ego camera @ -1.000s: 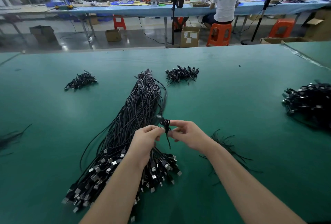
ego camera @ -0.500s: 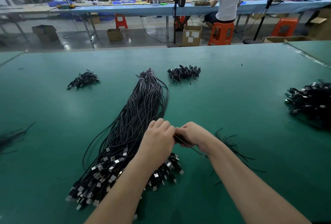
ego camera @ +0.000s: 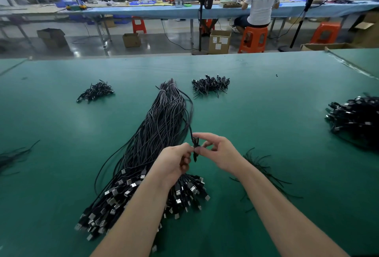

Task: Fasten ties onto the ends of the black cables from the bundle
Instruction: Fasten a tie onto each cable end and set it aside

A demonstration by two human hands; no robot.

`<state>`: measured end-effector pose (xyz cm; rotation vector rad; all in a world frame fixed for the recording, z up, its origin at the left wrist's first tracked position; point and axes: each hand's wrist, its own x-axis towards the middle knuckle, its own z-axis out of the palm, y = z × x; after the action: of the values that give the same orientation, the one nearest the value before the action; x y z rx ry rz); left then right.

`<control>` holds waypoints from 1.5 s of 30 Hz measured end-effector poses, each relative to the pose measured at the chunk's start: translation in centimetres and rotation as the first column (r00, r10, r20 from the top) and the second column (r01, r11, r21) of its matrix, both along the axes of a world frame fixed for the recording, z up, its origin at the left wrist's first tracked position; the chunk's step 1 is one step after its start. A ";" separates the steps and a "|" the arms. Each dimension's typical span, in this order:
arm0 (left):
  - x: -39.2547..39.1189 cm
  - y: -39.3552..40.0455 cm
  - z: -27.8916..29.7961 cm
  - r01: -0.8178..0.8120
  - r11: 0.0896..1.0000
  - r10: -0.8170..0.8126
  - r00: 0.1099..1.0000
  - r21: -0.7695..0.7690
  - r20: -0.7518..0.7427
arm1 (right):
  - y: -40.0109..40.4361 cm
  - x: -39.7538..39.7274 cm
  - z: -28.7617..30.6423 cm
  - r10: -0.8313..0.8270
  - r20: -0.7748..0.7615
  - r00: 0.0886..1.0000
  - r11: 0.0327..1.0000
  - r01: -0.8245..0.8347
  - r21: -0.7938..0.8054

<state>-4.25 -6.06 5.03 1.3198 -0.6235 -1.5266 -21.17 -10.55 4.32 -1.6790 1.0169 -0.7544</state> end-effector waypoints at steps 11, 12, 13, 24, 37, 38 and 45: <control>-0.4 1.3 0.5 0.408 0.812 0.152 0.542 -0.418 0.826 | -0.3 -0.5 2.0 0.100 -0.159 0.982 0.954 -0.049 0.296; -0.6 1.4 0.5 0.509 0.738 0.235 0.421 -0.443 0.876 | -0.5 -0.5 2.0 0.095 -0.179 0.979 0.939 -0.028 0.342; -0.7 1.4 0.5 0.605 0.671 0.323 0.280 -0.428 0.904 | -0.7 -0.4 1.8 0.094 -0.195 0.976 0.925 -0.014 0.380; -0.9 -0.1 0.6 -0.023 0.991 0.061 0.956 -0.133 0.286 | -1.2 -1.5 1.1 0.058 -0.025 0.998 0.971 -0.051 0.232; -1.6 1.0 0.3 0.302 0.816 0.278 0.543 -0.493 0.792 | -1.2 -0.3 3.2 0.085 -0.225 0.971 0.963 -0.022 0.268; -1.7 1.1 0.3 0.424 0.738 0.351 0.424 -0.526 0.835 | -1.3 -0.3 3.2 0.094 -0.244 0.965 0.950 -0.013 0.313; -0.6 1.0 0.0 0.283 0.832 0.234 0.603 -0.478 0.763 | -1.0 -0.5 2.5 0.065 -0.054 0.996 0.909 -0.037 0.415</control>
<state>-4.85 -5.05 5.03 1.4690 -1.5497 -0.5521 -21.67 -11.56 6.78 -1.3603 1.0878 -0.4110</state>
